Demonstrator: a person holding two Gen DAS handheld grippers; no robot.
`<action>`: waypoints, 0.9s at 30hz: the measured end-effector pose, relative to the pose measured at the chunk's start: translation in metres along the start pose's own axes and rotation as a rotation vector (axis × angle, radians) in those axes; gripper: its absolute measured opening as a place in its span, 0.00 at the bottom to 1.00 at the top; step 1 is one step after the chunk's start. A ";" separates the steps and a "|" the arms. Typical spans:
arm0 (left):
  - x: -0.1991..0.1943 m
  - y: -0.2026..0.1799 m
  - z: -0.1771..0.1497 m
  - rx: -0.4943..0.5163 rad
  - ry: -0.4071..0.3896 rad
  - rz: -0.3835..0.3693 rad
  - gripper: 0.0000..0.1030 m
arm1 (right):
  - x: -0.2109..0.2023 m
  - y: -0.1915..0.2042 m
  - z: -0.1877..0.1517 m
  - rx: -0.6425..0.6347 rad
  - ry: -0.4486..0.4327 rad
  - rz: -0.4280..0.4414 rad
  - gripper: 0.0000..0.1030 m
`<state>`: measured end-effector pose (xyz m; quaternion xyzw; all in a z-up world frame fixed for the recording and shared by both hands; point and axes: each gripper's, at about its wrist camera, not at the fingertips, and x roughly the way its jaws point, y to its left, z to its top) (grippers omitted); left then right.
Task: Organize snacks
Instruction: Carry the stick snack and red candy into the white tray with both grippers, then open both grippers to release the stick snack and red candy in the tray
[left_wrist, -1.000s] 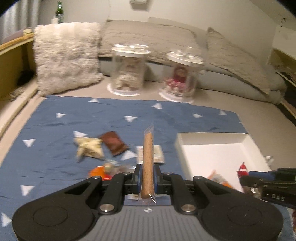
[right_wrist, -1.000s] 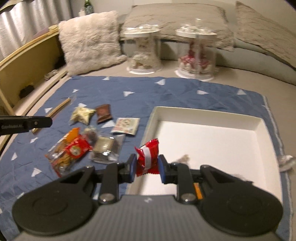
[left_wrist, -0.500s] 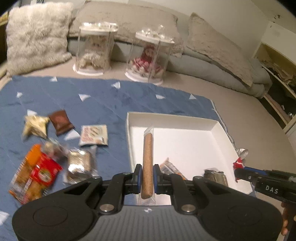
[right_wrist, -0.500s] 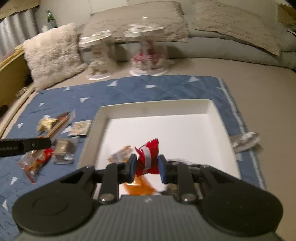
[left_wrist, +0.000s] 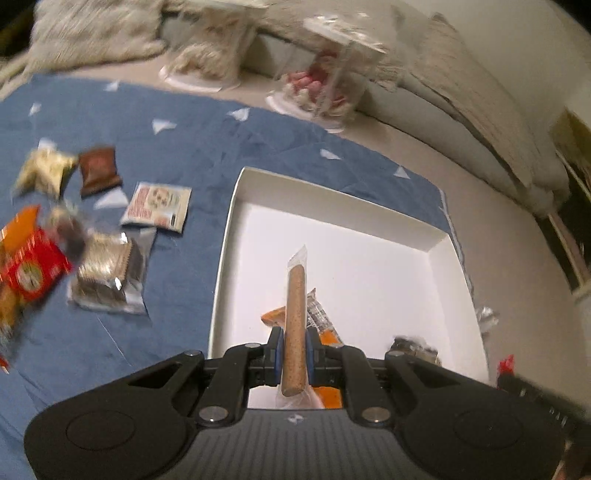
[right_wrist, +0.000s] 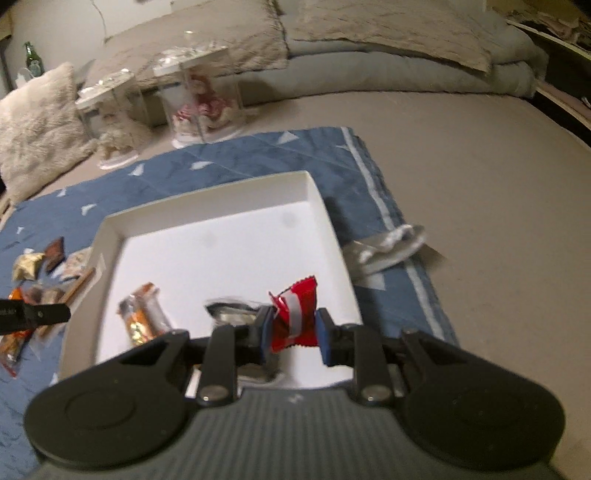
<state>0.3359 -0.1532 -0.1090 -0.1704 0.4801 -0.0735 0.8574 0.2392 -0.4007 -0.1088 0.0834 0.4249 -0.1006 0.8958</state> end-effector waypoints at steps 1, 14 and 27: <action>0.002 0.002 0.000 -0.027 0.002 -0.005 0.14 | 0.002 -0.003 0.000 0.002 0.003 -0.006 0.29; 0.015 0.002 0.003 -0.017 0.046 -0.013 0.28 | 0.017 -0.003 0.003 0.016 0.045 -0.013 0.29; 0.017 -0.005 0.001 0.115 0.080 0.041 0.40 | 0.022 -0.002 0.004 0.007 0.064 -0.011 0.29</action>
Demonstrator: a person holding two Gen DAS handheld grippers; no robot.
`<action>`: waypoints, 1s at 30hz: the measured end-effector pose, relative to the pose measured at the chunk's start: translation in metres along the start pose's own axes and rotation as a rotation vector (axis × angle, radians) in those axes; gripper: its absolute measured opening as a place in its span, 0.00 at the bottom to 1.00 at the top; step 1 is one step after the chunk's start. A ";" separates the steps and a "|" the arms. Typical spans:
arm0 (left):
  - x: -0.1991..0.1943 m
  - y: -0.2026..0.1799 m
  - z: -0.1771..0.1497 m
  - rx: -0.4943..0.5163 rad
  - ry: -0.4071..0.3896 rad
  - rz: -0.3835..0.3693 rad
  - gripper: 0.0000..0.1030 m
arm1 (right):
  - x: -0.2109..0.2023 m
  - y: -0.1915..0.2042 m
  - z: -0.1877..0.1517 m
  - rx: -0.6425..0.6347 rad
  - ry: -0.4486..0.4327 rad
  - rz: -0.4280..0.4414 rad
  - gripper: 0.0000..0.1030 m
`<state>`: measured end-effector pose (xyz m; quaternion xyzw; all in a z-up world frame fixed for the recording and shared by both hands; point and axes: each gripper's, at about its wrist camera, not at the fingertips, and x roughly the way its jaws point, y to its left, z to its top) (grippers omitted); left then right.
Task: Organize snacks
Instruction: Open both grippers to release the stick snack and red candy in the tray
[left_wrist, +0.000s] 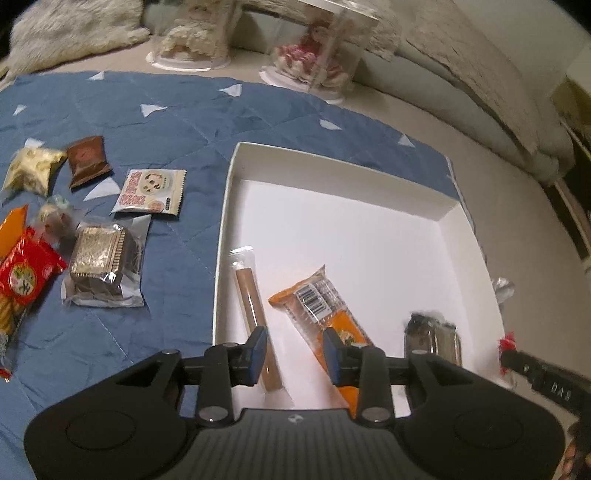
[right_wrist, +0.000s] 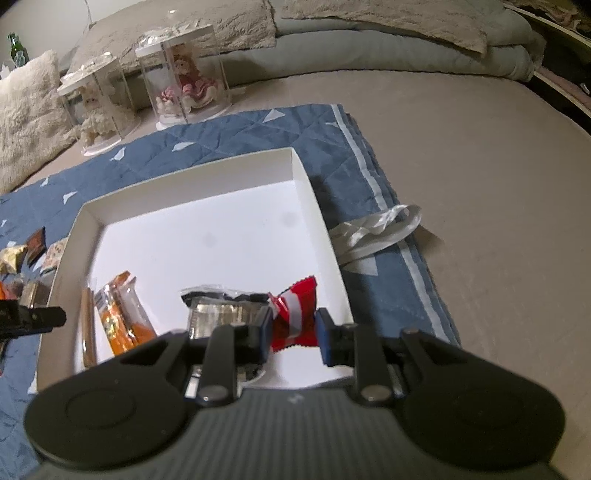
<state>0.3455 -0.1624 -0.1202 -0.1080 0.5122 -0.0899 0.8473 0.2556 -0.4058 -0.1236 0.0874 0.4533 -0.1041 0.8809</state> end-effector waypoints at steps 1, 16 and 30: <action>0.000 -0.002 -0.001 0.020 -0.001 0.002 0.44 | 0.001 0.000 0.000 -0.002 0.005 -0.003 0.29; -0.002 -0.023 -0.009 0.188 0.011 0.023 0.81 | 0.002 0.000 -0.004 -0.012 0.056 -0.018 0.51; -0.012 -0.024 -0.017 0.218 0.026 0.021 1.00 | -0.013 0.007 -0.015 -0.032 0.021 -0.029 1.00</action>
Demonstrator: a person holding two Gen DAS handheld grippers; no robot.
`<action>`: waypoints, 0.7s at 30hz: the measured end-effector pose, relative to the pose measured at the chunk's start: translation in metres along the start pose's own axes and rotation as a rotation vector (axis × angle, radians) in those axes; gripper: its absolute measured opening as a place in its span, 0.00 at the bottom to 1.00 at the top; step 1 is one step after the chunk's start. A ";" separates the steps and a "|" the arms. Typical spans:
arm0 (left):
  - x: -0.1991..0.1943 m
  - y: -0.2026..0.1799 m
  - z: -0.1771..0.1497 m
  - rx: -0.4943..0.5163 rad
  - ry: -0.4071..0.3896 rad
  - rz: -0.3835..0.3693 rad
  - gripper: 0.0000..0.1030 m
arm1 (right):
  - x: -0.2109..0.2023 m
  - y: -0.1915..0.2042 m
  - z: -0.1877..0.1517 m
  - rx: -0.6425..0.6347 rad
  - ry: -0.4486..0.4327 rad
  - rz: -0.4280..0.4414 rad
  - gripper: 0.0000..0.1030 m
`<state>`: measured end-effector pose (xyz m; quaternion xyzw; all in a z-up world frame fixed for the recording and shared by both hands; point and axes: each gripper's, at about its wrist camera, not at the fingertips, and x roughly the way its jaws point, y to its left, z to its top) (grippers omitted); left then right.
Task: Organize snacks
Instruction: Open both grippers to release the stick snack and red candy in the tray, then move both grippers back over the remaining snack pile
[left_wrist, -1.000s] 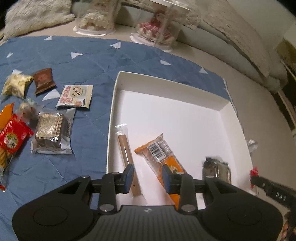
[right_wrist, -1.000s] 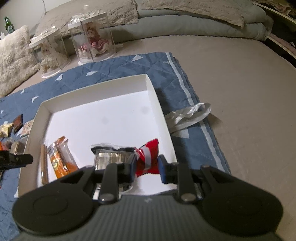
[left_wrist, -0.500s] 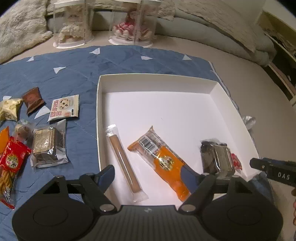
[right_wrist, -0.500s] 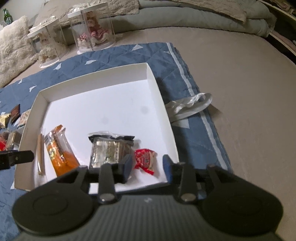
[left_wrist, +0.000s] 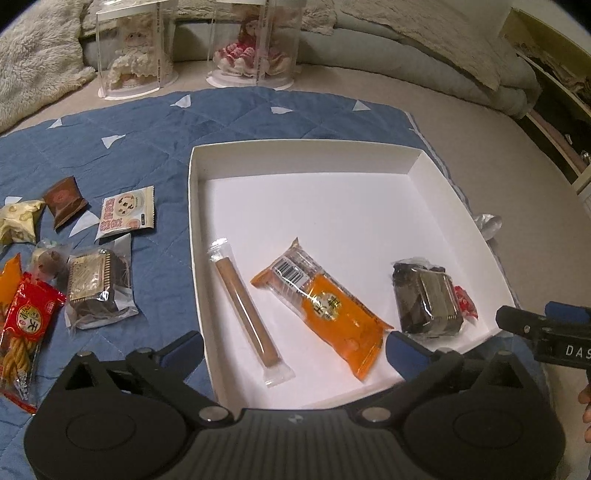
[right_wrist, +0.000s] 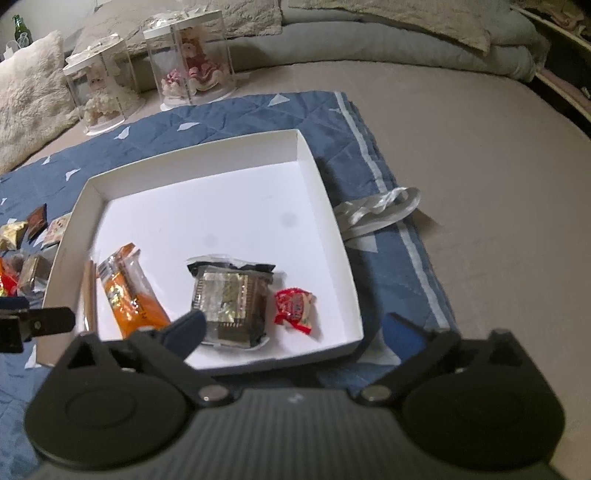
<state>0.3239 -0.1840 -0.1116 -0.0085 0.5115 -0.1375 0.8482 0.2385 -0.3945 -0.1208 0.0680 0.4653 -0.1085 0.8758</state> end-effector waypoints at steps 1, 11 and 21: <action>-0.001 0.001 0.000 0.002 0.000 0.000 1.00 | 0.000 0.000 -0.001 0.003 0.001 -0.005 1.00; -0.015 0.035 -0.003 -0.020 0.004 0.029 1.00 | -0.003 0.018 -0.001 -0.008 0.004 0.002 1.00; -0.034 0.096 -0.004 -0.090 -0.017 0.089 1.00 | 0.003 0.078 0.008 -0.065 0.001 0.046 1.00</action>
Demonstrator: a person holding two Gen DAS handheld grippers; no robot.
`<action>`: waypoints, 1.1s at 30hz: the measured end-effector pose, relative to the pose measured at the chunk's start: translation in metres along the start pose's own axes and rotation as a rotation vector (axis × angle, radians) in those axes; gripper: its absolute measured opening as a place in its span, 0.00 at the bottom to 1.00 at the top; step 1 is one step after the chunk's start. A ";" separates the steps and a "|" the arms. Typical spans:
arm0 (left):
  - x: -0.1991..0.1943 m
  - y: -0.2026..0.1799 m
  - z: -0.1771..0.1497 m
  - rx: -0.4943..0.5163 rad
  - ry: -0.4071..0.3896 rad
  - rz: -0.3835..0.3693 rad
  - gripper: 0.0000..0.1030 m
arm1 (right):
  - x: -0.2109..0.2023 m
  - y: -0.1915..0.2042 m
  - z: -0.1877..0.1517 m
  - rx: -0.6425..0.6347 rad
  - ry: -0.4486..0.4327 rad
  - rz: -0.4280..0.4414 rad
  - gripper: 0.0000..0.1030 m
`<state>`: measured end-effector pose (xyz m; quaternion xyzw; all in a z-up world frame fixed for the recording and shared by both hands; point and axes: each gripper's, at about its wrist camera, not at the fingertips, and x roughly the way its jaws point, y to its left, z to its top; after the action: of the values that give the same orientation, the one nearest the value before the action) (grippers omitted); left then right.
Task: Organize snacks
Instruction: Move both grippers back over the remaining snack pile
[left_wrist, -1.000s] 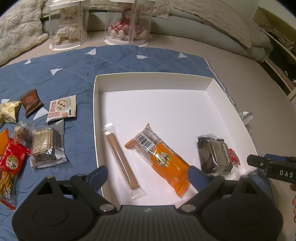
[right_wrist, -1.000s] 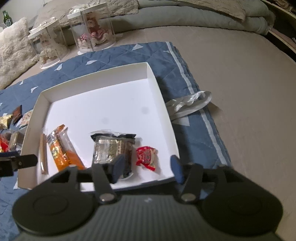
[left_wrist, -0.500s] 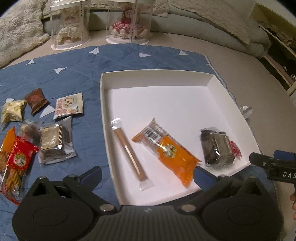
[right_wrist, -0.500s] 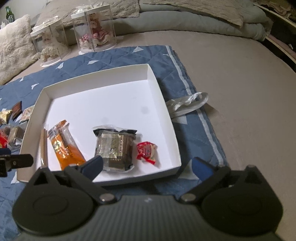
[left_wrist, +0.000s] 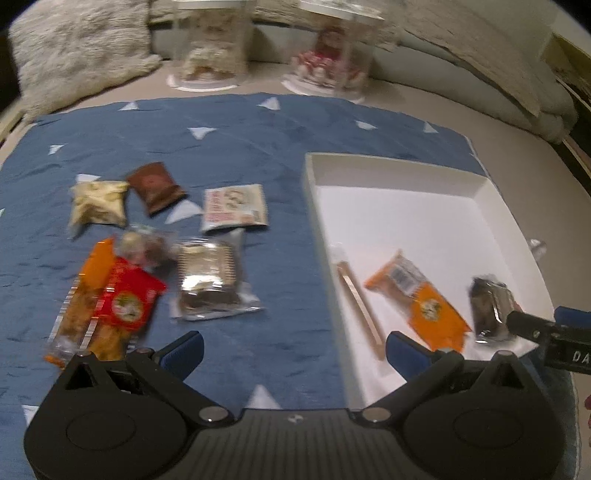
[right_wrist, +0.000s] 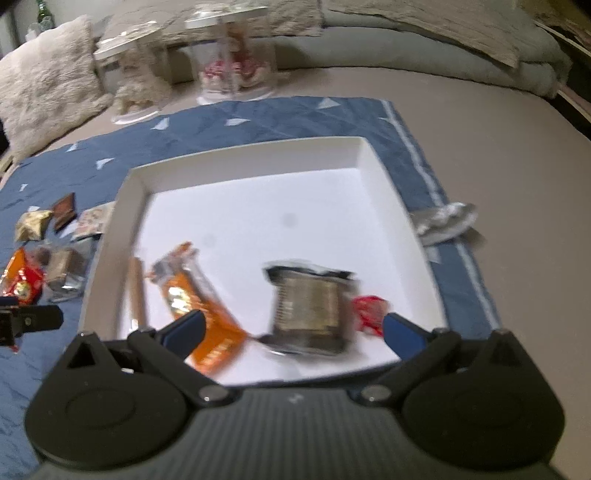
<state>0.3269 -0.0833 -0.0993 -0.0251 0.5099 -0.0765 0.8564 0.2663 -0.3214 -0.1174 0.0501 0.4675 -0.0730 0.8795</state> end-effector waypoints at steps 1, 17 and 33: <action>-0.002 0.007 0.000 -0.011 -0.006 0.005 1.00 | 0.001 0.009 0.001 -0.008 0.000 0.007 1.00; -0.026 0.121 -0.002 -0.144 -0.048 0.140 1.00 | 0.016 0.145 0.010 -0.159 -0.001 0.154 1.00; -0.020 0.130 -0.002 0.059 -0.062 0.098 0.76 | 0.030 0.222 0.041 -0.065 -0.102 0.318 0.90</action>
<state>0.3294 0.0477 -0.0988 0.0226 0.4813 -0.0485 0.8749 0.3550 -0.1120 -0.1156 0.0912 0.4105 0.0797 0.9038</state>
